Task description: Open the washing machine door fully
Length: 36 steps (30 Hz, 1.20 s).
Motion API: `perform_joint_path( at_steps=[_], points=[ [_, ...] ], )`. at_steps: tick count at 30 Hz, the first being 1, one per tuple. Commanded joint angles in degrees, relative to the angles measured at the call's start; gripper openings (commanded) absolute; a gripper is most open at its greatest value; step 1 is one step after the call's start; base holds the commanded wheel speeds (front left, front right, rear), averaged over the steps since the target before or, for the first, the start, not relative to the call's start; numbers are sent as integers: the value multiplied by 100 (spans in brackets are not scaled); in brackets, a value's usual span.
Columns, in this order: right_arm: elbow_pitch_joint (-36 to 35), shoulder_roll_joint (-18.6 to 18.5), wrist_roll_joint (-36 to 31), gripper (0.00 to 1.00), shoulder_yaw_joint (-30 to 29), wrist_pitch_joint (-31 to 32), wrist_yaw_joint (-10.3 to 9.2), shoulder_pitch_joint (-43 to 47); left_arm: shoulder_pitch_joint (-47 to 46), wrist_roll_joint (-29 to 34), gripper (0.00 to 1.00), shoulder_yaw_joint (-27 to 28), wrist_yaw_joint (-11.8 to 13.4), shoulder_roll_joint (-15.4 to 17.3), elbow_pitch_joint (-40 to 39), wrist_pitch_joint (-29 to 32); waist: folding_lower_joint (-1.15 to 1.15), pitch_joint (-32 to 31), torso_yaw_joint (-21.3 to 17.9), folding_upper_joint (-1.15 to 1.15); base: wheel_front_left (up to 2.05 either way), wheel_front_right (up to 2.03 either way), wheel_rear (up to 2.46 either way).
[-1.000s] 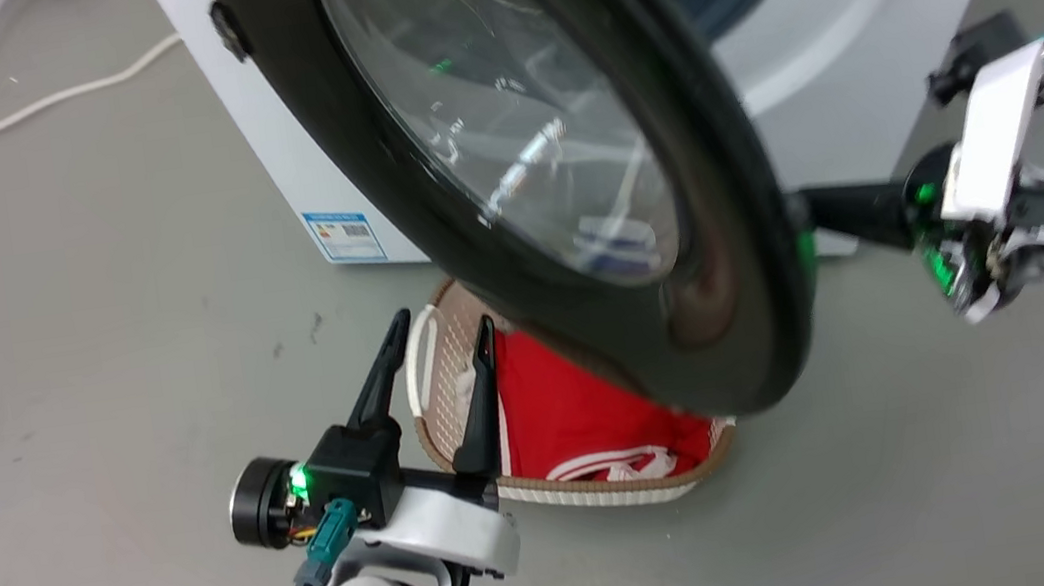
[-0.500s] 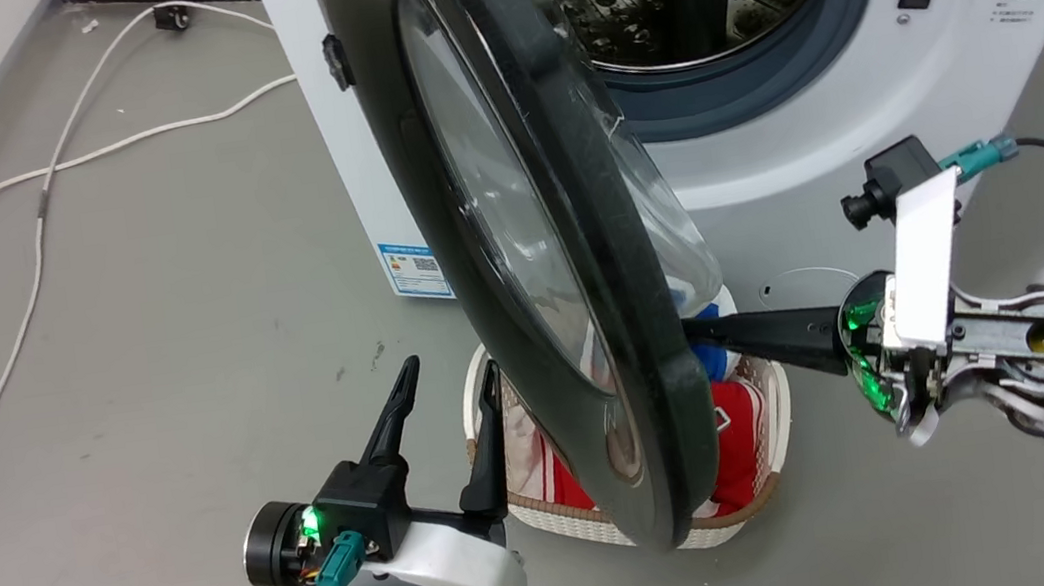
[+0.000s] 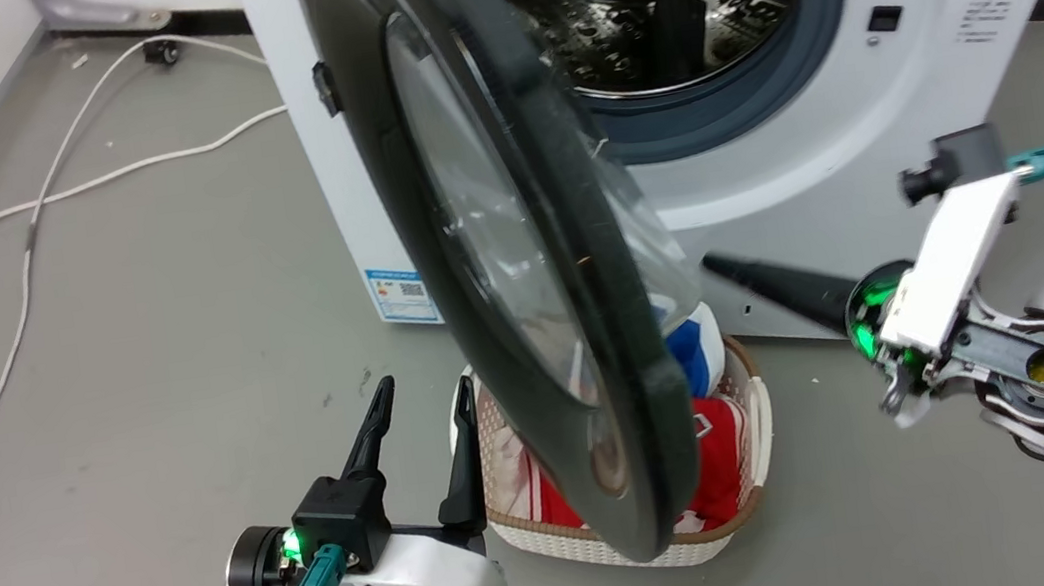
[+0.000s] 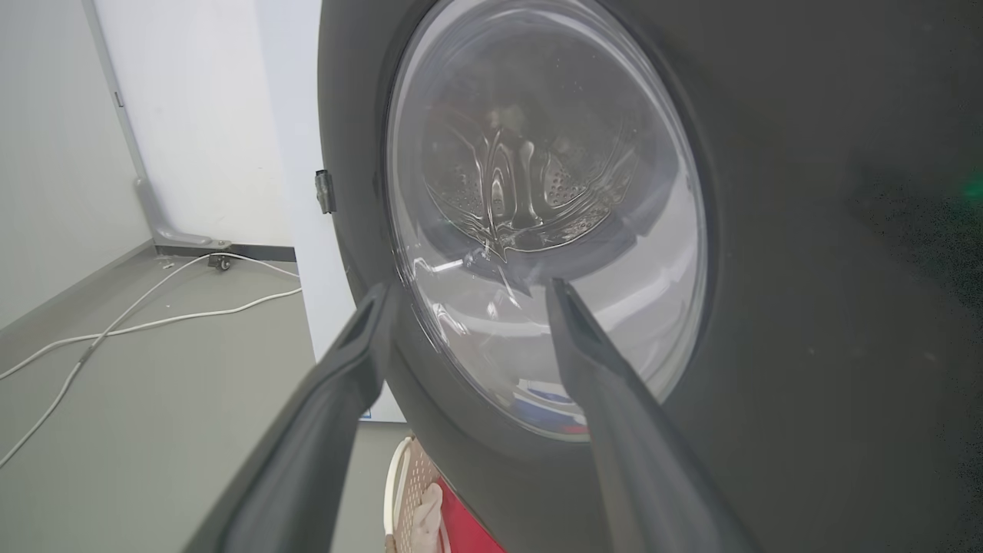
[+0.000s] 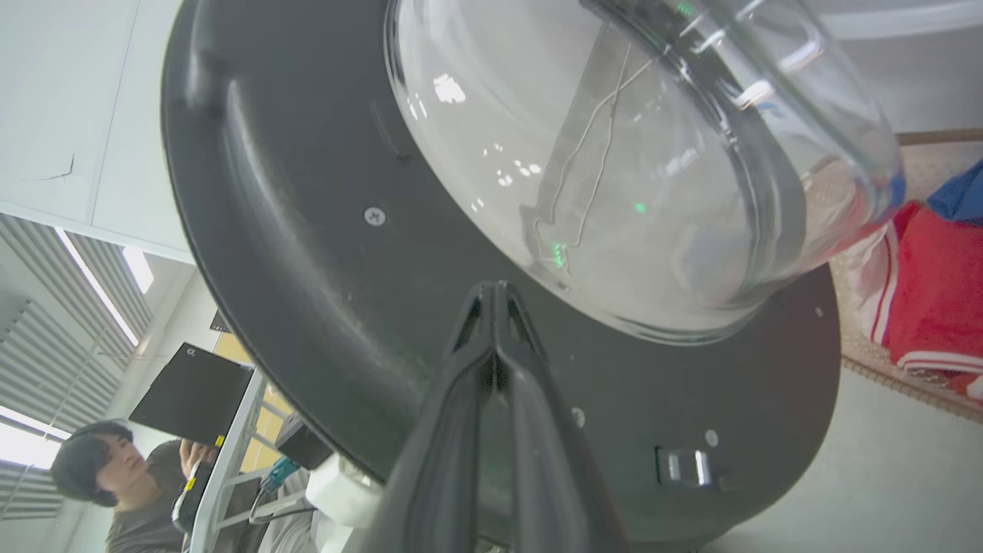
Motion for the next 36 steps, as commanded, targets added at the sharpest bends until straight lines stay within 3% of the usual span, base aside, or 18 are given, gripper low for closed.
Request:
perform_joint_path(
  at_steps=[1, 7, 11, 14, 19, 22, 23, 25, 26, 31, 36],
  points=[
    [22, -11, -22, 0, -26, -141, 14, 93, 43, -3, 100, 11, 7, 0, -4, -14, 1, -39, -61, 0, 0, 0, 0],
    [301, -318, -1001, 0, 125, -1669, 14, 165, 103, 25, 100, 104, -44, 67, 47, -14, 1, -157, -273, 0, 0, 0, 0],
    [712, -576, -1912, 0, 185, -2047, 14, 327, 150, 49, 100, 148, -67, 151, 99, -14, 1, -214, -425, 0, 0, 0, 0],
    [1302, -532, -2966, 0, -560, -2059, 14, 610, 191, 46, 100, 196, -82, 222, 127, -14, 1, -240, -578, 0, 0, 0, 0],
    [1867, 15, -4879, 0, -2273, -2058, 14, 1660, 296, 48, 100, 239, -96, 348, 189, -14, 1, -317, -823, 0, 0, 0, 0],
    [1809, 470, -5988, 46, -3418, -2058, 14, 2516, 345, 33, 100, 228, -111, 388, 216, -14, 1, -365, -944, 0, 0, 0, 0],
    [1730, 627, -6375, 55, -3806, -2058, 14, 2783, 364, 30, 100, 229, -112, 413, 232, -12, 1, -384, -981, 0, 0, 0, 0],
    [1491, 960, -7139, 94, -4577, -2058, 14, 3336, 394, 20, 100, 218, -122, 449, 250, -5, 1, -414, -1031, 0, 0, 0, 0],
    [1348, 1150, -7497, 100, -4926, -2057, 14, 3592, 405, 20, 100, 209, -118, 462, 251, 7, 1, -424, -1051, 0, 0, 0, 0],
    [316, 1999, -9199, 100, -6358, -2058, 13, 4611, 403, -11, 100, 197, -106, 505, 246, 45, 1, -457, -1096, 0, 0, 0, 0],
    [-892, 2670, -10546, 100, -7165, -1797, 8, 5203, 381, -35, 100, 187, -90, 529, 245, 59, 1, -490, -1086, 0, 0, 0, 0]
  ],
)
